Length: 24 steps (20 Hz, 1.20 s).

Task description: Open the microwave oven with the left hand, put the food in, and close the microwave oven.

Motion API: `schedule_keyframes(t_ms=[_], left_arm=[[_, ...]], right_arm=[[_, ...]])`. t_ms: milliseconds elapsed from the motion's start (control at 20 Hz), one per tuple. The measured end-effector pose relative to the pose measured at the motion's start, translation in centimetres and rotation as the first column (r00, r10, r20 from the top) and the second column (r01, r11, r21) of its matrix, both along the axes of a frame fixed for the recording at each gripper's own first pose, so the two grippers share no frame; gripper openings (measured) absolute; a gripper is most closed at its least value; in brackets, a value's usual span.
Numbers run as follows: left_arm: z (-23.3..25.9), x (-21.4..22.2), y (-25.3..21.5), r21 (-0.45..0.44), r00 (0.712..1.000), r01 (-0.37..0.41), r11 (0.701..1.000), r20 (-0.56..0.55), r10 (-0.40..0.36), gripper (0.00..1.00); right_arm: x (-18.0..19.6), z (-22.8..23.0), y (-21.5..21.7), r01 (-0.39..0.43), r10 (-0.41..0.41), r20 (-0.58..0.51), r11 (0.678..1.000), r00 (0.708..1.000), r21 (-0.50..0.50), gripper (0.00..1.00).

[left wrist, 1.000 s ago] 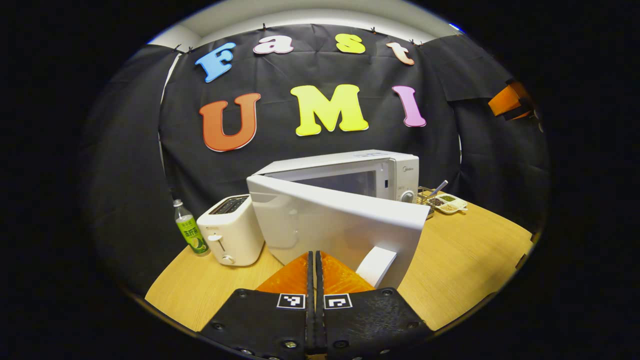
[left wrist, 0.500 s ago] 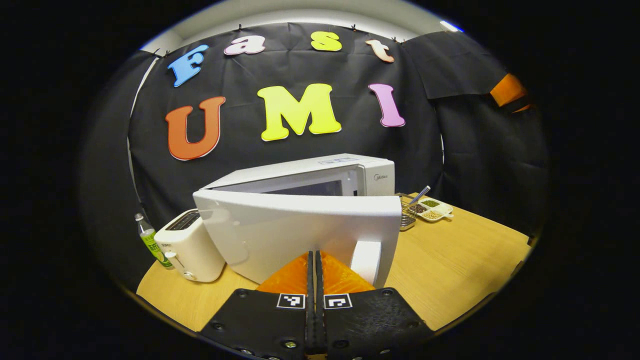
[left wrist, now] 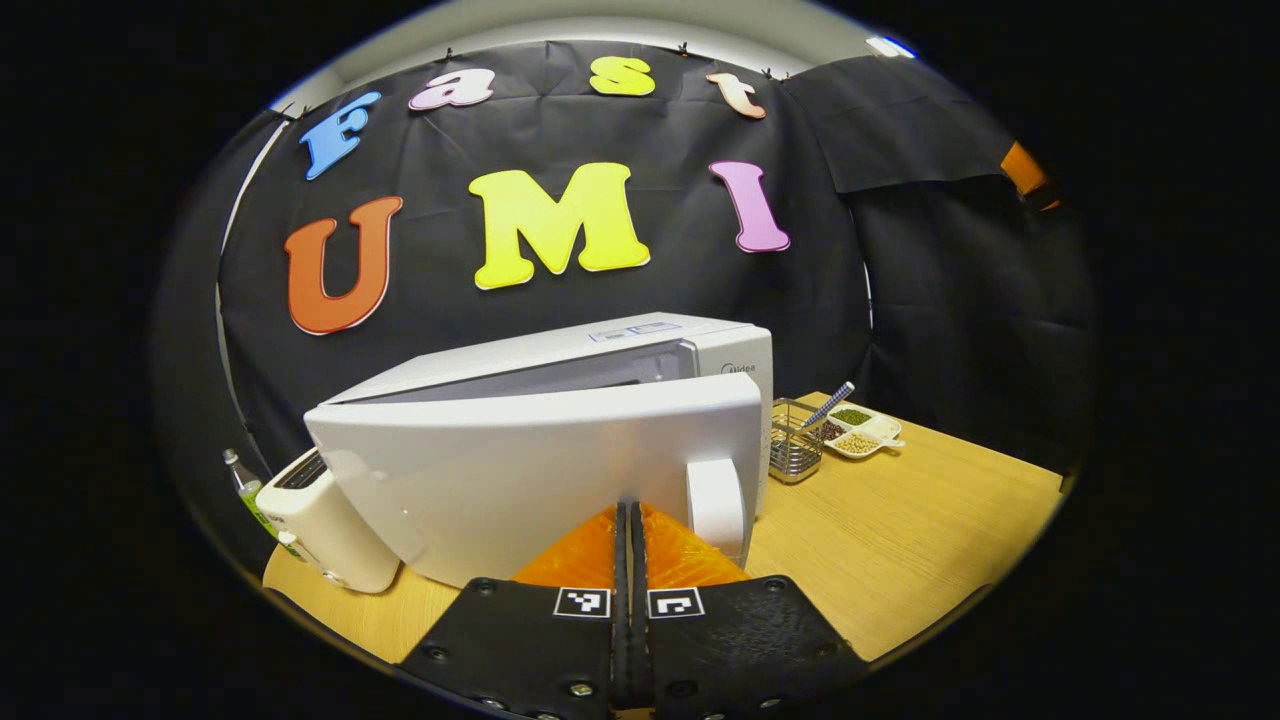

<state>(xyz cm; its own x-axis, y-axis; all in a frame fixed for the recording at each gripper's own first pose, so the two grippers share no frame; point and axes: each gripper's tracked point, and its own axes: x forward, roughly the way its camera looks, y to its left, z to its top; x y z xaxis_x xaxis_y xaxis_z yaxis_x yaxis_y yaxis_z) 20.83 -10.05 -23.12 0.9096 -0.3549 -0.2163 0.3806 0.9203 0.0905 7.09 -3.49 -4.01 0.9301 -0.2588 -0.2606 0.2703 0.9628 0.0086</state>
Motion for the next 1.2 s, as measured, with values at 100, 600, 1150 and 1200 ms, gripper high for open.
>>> schedule_keyframes(t_ms=[100,600,1150,1200], left_arm=[[0.0,0.9,-0.9,-0.014,1.000,0.004,1.000,-0.004,-0.004,0.00],[0.1,6.1,-3.4,-0.049,1.000,-0.022,0.999,-0.006,0.022,0.00],[-0.3,7.8,-3.6,-0.094,0.994,-0.099,0.991,-0.058,0.094,0.00],[0.4,7.5,-3.7,-0.114,0.993,-0.108,0.988,-0.056,0.102,0.00]], right_arm=[[0.1,-0.1,-0.3,0.007,-0.007,-0.006,1.000,1.000,0.004,0.92],[0.8,-0.2,-1.7,0.033,-0.033,-0.015,0.999,0.999,0.010,0.92],[1.6,-0.6,-1.3,0.015,-0.014,-0.021,0.999,1.000,0.034,1.00],[1.7,-0.5,-1.1,0.011,-0.011,-0.019,0.999,1.000,0.034,1.00]])
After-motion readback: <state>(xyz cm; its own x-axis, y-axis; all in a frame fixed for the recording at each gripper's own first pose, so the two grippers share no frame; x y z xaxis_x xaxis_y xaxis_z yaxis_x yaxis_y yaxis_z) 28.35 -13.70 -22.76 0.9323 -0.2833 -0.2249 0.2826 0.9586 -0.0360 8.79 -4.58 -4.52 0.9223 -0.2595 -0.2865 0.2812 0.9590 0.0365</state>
